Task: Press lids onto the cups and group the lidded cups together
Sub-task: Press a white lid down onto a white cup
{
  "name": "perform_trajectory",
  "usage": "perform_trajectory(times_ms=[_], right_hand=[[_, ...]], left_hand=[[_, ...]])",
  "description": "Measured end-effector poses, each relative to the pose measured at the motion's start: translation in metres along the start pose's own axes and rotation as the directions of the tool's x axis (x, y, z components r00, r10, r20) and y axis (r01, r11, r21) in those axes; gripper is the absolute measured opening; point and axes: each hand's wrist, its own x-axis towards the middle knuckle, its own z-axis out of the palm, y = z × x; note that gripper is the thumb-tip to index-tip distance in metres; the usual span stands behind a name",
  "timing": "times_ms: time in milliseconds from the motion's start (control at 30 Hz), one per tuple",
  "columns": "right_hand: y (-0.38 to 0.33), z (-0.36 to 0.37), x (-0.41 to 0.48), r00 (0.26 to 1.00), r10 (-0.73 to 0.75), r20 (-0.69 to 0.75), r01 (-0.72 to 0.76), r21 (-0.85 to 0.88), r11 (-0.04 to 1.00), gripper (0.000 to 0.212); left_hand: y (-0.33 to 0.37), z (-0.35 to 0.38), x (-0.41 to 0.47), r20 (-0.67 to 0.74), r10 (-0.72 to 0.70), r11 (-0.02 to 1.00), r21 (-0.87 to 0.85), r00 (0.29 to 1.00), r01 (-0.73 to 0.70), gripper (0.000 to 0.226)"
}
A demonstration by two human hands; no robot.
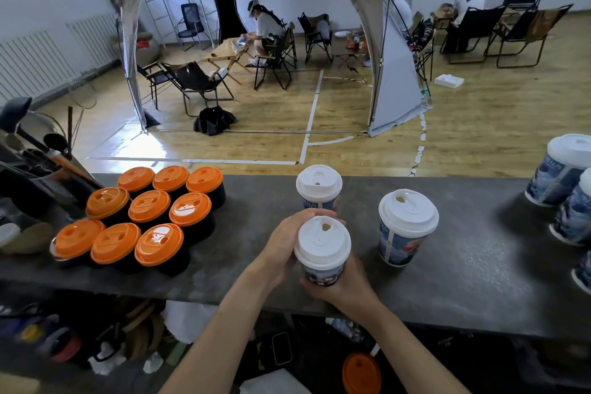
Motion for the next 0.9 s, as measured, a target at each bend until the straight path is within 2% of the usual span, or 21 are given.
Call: perform_trajectory(times_ms=[67, 167, 333, 433, 500, 600, 667, 800, 900], right_hand=[[0.000, 0.000, 0.000, 1.000, -0.003, 0.012, 0.004, -0.013, 1.000, 0.099], [-0.001, 0.001, 0.000, 1.000, -0.002, -0.007, 0.001, -0.009, 1.000, 0.099], [-0.003, 0.003, -0.001, 0.997, -0.009, -0.072, 0.011, 0.036, 0.999, 0.097], [-0.003, 0.005, -0.002, 0.997, -0.003, -0.076, 0.007, 0.042, 0.999, 0.097], [-0.003, 0.003, -0.002, 0.998, 0.003, -0.060, -0.001, 0.032, 0.999, 0.097], [-0.002, 0.000, 0.000, 1.000, 0.007, -0.013, -0.007, 0.007, 1.000, 0.097], [-0.001, 0.000, 0.000, 1.000, 0.013, 0.000, -0.013, -0.018, 1.000, 0.098], [-0.001, 0.002, -0.001, 1.000, 0.009, -0.009, -0.010, -0.026, 1.000, 0.098], [-0.001, 0.002, -0.002, 0.998, 0.004, -0.059, -0.003, 0.005, 1.000, 0.096]], left_hand=[[0.001, -0.003, 0.002, 0.030, -0.017, 1.000, -0.006, 0.999, 0.017, 0.041], [-0.006, 0.000, 0.003, -0.030, -0.001, 0.994, -0.106, 1.000, -0.003, 0.042], [-0.014, 0.012, -0.003, -0.264, 0.164, 0.984, -0.026, 0.950, -0.177, 0.035], [-0.019, 0.022, -0.009, -0.366, 0.198, 0.978, 0.013, 0.909, -0.208, 0.035], [-0.017, 0.019, -0.008, -0.328, 0.172, 0.985, 0.033, 0.929, -0.171, 0.035], [-0.005, 0.002, 0.003, -0.096, 0.039, 0.999, 0.032, 0.995, -0.036, 0.036], [-0.001, -0.003, 0.005, 0.020, 0.002, 0.998, 0.059, 1.000, -0.003, 0.040], [-0.005, 0.001, 0.004, -0.073, 0.014, 1.000, -0.005, 0.997, -0.014, 0.044], [-0.017, 0.011, 0.003, -0.215, 0.121, 0.990, -0.045, 0.969, -0.133, 0.040]])
